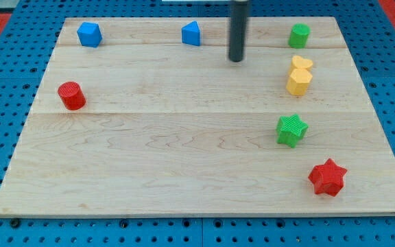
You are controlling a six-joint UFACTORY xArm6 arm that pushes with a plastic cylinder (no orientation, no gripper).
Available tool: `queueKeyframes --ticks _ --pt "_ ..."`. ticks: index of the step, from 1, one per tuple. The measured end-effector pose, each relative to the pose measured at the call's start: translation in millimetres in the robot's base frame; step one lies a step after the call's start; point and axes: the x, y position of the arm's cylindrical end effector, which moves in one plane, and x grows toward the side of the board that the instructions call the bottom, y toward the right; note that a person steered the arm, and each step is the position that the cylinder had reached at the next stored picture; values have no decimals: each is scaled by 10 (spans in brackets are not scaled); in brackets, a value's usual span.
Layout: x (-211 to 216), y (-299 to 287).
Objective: Push the red star diagonally bottom right to the green star
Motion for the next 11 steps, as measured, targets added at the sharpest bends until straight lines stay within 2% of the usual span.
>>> queueKeyframes --ticks 1,2,3,4,5,7,8,9,10,11 --pt "688 -31" --pt "2086 147" --pt "2681 473" --pt "2833 709" --pt "2718 1411" --pt "2928 1729" --pt "2648 2394" --pt "2378 1782" --pt "2806 2273" --pt "2955 2037"
